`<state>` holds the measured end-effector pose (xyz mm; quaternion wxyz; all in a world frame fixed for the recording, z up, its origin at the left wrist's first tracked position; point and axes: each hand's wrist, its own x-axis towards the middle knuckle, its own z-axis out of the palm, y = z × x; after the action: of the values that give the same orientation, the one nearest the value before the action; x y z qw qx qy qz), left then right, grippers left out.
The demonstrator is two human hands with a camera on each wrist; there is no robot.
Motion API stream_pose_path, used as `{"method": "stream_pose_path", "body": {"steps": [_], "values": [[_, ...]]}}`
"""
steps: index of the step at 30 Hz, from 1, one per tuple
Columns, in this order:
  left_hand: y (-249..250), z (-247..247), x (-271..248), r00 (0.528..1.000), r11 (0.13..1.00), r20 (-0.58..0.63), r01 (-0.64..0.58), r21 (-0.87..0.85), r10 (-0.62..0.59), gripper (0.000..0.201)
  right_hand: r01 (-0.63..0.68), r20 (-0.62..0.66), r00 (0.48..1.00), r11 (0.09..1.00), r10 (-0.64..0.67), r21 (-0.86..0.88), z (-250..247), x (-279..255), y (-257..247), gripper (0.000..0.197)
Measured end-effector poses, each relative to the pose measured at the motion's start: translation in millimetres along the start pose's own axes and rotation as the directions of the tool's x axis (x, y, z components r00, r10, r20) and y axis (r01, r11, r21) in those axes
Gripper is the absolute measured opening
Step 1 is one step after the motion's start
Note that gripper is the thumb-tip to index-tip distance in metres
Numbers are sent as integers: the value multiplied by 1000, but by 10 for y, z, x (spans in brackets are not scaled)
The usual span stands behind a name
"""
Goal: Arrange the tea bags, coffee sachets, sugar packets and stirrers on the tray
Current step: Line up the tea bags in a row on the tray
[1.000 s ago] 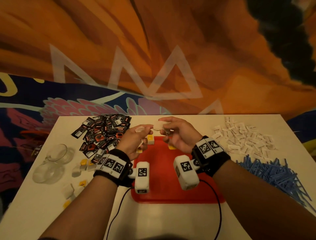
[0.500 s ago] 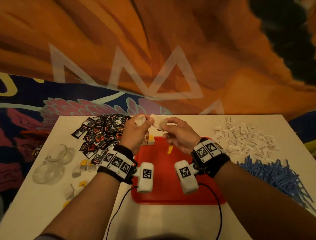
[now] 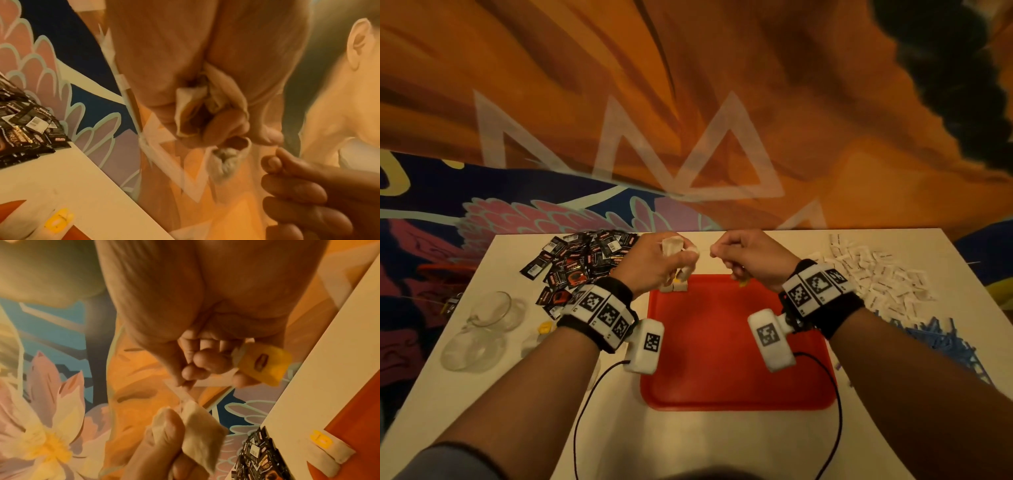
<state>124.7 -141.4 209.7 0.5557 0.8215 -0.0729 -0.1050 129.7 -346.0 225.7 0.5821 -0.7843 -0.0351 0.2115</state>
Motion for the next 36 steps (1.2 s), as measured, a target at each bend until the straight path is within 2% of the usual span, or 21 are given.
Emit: {"method": "stream_pose_path", "body": {"steps": [2,4,6,8,10,13,16,20,23,25,27,30,32,34,36], "values": [[0,-3,-12,996,997,90,13,74,-20,12,3,-17,1000,999,-2,44,-33,7,-18,13],[-12,8,-18,991,989,135,-5,148,-15,15,19,-40,999,1000,-18,9,-71,16,-48,14],[-8,27,-29,990,979,137,-51,199,23,16,37,-73,996,991,-47,-125,-117,31,-88,14],[-10,28,-45,993,984,116,-54,169,34,15,78,-97,989,961,-107,-264,-168,53,-121,11],[-30,15,-59,996,994,86,-38,107,29,10,102,-70,987,910,-141,-402,-236,66,-142,5],[-95,-32,-59,999,999,46,25,28,-27,9,83,20,996,805,-88,-588,-361,74,-134,18],[-142,-86,-55,995,997,77,52,57,-57,7,85,80,996,691,-40,-718,-430,86,-96,22],[-130,-133,-51,980,990,183,59,125,-82,10,97,70,995,626,-68,-774,-423,95,-20,19],[-115,-167,-49,938,978,315,88,190,-145,14,116,26,988,619,-151,-777,-417,126,72,22],[-114,-190,-56,921,972,353,92,217,-166,13,117,-4,983,634,-186,-765,-420,150,126,27],[-106,-186,-71,924,989,361,96,113,-131,13,123,-16,978,636,-208,-761,-406,169,175,31],[-30,-129,-104,948,971,317,106,-214,-34,14,134,-37,973,691,-226,-711,-311,170,248,31],[20,-63,-79,975,872,219,133,-471,-30,20,110,-66,978,758,-198,-643,-180,141,291,22],[47,-5,-2,989,719,119,148,-679,-91,42,90,-99,978,800,-183,-593,-9,104,339,10],[94,44,74,984,580,44,137,-803,-172,41,120,-114,972,850,-206,-512,163,51,377,6]]}}
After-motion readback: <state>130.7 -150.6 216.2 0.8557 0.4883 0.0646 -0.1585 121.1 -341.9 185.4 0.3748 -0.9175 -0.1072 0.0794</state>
